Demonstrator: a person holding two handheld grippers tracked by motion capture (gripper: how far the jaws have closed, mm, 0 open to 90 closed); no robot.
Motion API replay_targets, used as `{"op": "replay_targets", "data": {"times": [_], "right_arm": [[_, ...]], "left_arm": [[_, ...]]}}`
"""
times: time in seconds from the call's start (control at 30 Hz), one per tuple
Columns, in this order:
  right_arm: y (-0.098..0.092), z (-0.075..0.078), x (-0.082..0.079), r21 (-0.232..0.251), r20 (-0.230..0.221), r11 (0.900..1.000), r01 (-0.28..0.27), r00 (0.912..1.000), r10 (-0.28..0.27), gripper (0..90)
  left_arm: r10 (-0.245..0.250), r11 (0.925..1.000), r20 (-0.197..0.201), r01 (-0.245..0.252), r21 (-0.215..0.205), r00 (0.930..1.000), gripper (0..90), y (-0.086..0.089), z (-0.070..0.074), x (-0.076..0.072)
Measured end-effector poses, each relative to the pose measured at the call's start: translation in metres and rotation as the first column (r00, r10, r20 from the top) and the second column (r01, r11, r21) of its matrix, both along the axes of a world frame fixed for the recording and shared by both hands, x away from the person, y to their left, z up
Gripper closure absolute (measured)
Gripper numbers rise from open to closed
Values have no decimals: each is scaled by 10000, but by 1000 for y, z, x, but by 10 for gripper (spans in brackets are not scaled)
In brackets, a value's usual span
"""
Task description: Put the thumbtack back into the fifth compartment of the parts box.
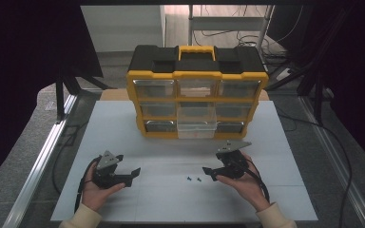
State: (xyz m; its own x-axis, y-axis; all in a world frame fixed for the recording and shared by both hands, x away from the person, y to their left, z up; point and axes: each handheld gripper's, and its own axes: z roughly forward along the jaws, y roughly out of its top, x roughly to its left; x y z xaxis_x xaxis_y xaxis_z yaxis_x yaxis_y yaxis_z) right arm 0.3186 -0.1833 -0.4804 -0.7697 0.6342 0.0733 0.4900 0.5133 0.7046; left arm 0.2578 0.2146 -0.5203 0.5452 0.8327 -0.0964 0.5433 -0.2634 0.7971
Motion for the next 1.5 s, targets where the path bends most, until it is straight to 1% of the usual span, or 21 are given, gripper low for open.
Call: {"op": "replay_targets", "data": {"times": [0.23,0.27,0.3,0.47,0.57,0.63,0.67,0.7,0.77,0.87,0.9,1.0,1.03,1.07,1.1,1.13,1.17,1.2,1.23,1.3,1.5], "right_arm": [[11,-12,0,-349,-450,9989,-301,9986,285,244],[11,-12,0,-349,-450,9989,-301,9986,285,244],[16,-17,-2,-501,-518,9975,-496,9976,470,249],[28,-24,-4,-912,-530,9923,-841,9954,795,271],[33,-29,-3,-1075,-618,9886,-1058,9931,996,298],[34,-29,-3,-1110,-651,9882,-1057,9930,990,307],[37,-32,-4,-1257,-604,9848,-1203,9917,1135,326],[38,-32,-5,-1272,-618,9847,-1194,9918,1123,335],[40,-33,-6,-1414,-500,9812,-1310,9909,1251,363],[42,-34,-7,-1537,-471,9785,-1372,9902,1314,380],[44,-35,-7,-1621,-577,9750,-1522,9878,1446,407],[45,-37,-8,-1748,-612,9721,-1563,9871,1477,466],[46,-37,-8,-1851,-541,9695,-1608,9867,1534,481],[46,-37,-8,-1851,-541,9695,-1608,9867,1534,481],[47,-37,-10,-2010,-454,9663,-1609,9869,1549,520],[47,-37,-10,-2010,-454,9663,-1609,9869,1549,520],[47,-37,-11,-2004,-472,9654,-1666,9859,1603,560],[47,-37,-11,-2004,-472,9654,-1666,9859,1603,560],[48,-36,-12,-1996,-556,9653,-1682,9855,1602,626],[48,-36,-13,-2050,-518,9640,-1692,9854,1619,676],[47,-35,-11,-1915,-764,9687,-1581,9864,1458,819]], "left_arm": [[-26,10000,17,26,52,10000,131,-1,0,0],[-26,10000,17,26,52,10000,131,-1,0,0],[-25,10000,31,24,55,10000,131,-1,0,-1],[-47,10000,-5,47,64,10000,131,-2,-1,0],[-73,9999,-1,73,89,10000,131,-2,-1,-1],[-71,9999,7,71,90,10000,131,-2,0,-1],[-66,9999,4,66,84,10000,131,-2,0,-1],[-57,9999,8,57,84,10000,131,-2,-1,-1],[-57,9999,5,57,85,10000,131,-2,0,0],[-56,10000,12,56,77,10000,131,-2,0,-1],[-75,9999,27,75,82,10000,131,-2,0,-1],[-102,9999,39,101,93,9999,131,-2,0,-1],[-106,9999,35,106,92,9999,131,-2,0,-1],[-106,9999,35,106,92,9999,131,-2,0,-1],[-99,9999,30,99,108,9999,131,-2,0,-1],[-99,9999,30,99,108,9999,131,-2,0,-1],[-94,9999,33,93,103,10000,130,-2,0,-1],[-94,9999,33,93,103,10000,131,-2,0,-1],[-90,9999,45,90,101,9999,130,-2,0,-2],[-99,9999,41,99,96,9999,130,-2,0,-2],[-106,9999,42,106,103,9999,130,-3,0,-2]]}}
